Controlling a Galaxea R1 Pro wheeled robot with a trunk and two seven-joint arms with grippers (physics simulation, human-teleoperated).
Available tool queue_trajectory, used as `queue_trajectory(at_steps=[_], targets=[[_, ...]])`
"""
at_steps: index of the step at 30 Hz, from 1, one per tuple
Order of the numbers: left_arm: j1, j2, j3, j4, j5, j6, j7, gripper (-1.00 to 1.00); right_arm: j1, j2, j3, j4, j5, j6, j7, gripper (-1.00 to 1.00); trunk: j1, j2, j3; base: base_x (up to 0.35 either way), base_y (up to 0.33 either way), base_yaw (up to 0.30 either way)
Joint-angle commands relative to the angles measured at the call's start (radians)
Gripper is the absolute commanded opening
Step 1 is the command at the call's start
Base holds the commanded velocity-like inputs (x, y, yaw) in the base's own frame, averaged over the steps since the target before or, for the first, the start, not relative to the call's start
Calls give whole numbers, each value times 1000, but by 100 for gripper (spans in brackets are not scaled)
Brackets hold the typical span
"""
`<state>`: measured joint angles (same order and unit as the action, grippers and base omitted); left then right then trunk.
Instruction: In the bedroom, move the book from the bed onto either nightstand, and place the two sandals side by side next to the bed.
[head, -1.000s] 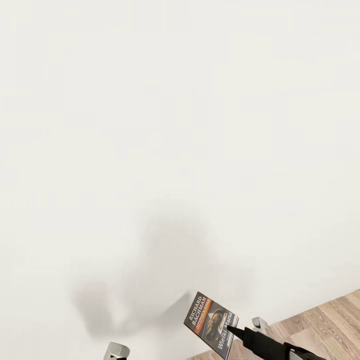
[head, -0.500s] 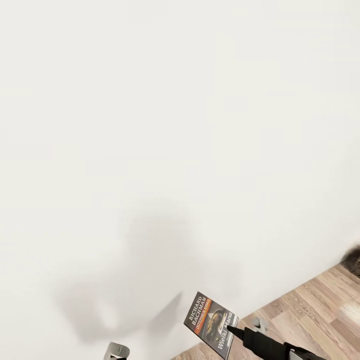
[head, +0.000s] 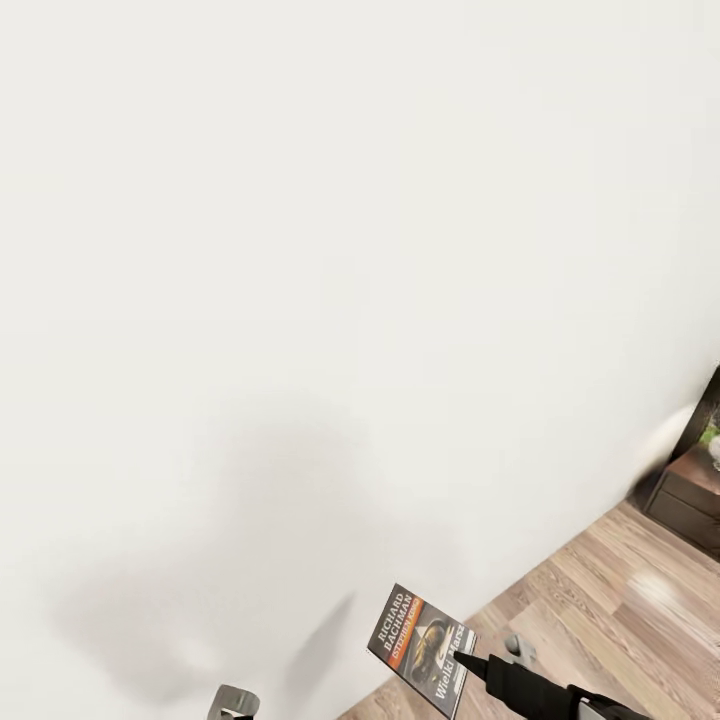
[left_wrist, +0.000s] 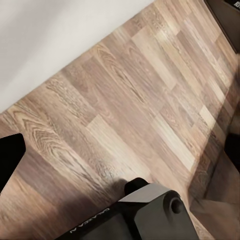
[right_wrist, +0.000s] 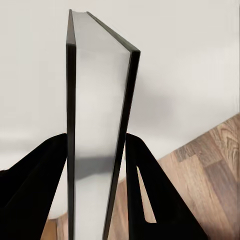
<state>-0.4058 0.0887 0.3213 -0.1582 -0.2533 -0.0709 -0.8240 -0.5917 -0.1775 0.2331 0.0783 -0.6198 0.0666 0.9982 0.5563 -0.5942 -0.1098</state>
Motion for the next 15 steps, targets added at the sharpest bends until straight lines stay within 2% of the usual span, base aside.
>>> queue_trajectory(at_steps=[1, 7, 15], targets=[[-1, 0, 7, 0, -11, -7, -3, 100, -2, 0, 5, 3, -11, 7, 5, -100, 1, -2, -2, 307, 0, -252], [-1, 0, 7, 0, -11, -7, -3, 100, -2, 0, 5, 3, -11, 7, 5, -100, 1, -2, -6, 225, 0, -249], [-1, 0, 7, 0, -11, -7, -3, 100, -2, 1, 5, 3, -9, 7, 5, -100, 1, -2, -11, 22, 0, -246]])
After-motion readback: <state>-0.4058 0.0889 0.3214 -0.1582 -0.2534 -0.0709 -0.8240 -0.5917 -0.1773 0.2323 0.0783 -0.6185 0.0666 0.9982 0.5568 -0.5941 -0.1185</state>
